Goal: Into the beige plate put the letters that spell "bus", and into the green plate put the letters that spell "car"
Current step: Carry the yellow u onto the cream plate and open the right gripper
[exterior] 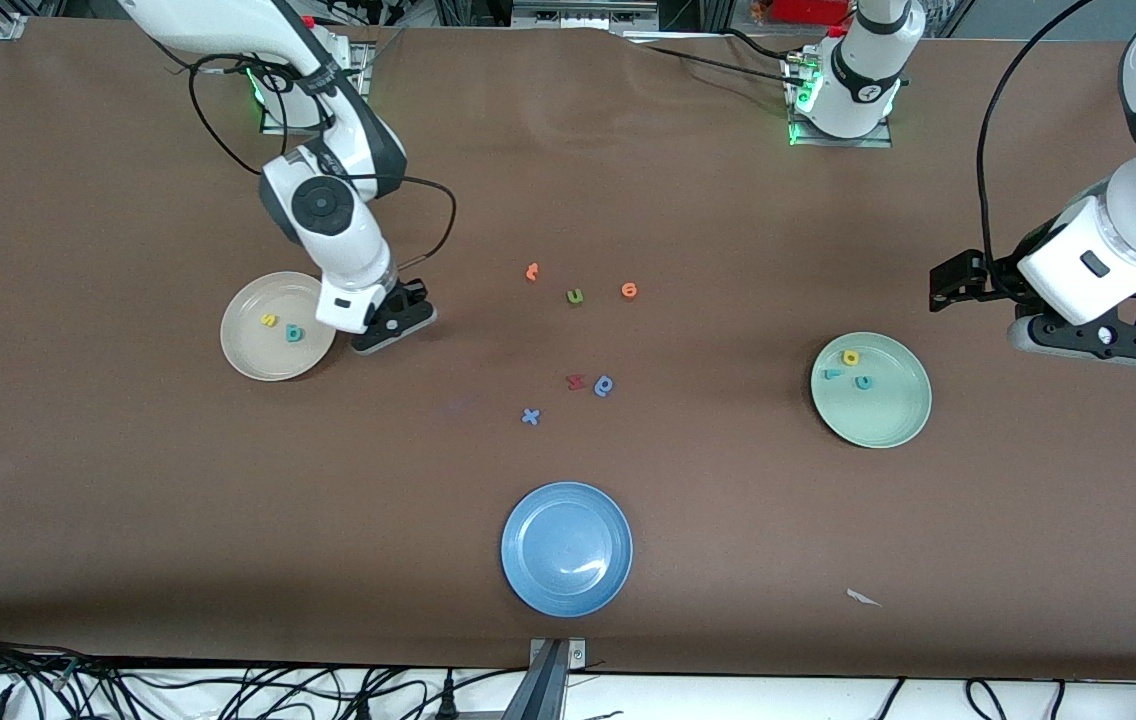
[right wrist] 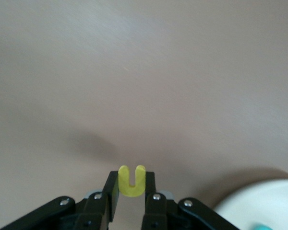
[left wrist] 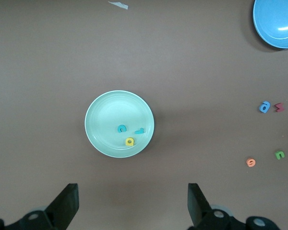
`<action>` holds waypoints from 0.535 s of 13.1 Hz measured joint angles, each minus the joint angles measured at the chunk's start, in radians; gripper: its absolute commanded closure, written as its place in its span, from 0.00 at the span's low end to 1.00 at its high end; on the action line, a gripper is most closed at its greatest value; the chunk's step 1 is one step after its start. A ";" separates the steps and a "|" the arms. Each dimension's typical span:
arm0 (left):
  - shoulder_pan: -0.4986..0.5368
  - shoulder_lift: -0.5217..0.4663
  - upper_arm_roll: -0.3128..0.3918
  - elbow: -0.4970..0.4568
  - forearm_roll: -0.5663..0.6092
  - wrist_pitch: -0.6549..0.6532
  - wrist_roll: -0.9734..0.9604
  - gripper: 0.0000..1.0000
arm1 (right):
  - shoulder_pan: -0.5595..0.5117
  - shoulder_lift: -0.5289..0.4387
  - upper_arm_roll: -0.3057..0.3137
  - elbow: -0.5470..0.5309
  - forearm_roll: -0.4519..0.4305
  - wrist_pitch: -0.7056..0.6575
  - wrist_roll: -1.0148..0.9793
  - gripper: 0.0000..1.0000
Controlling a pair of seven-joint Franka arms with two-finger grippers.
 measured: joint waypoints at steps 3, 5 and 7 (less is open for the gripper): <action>0.000 0.000 0.000 0.000 0.000 0.000 0.000 0.00 | -0.086 -0.062 0.000 -0.001 0.000 -0.121 -0.131 0.85; 0.000 0.000 0.000 0.000 0.000 0.000 0.000 0.00 | -0.165 -0.085 -0.004 -0.003 0.000 -0.154 -0.240 0.80; 0.000 0.000 0.000 0.000 0.000 0.000 0.000 0.00 | -0.218 -0.087 -0.026 -0.014 0.013 -0.158 -0.318 0.17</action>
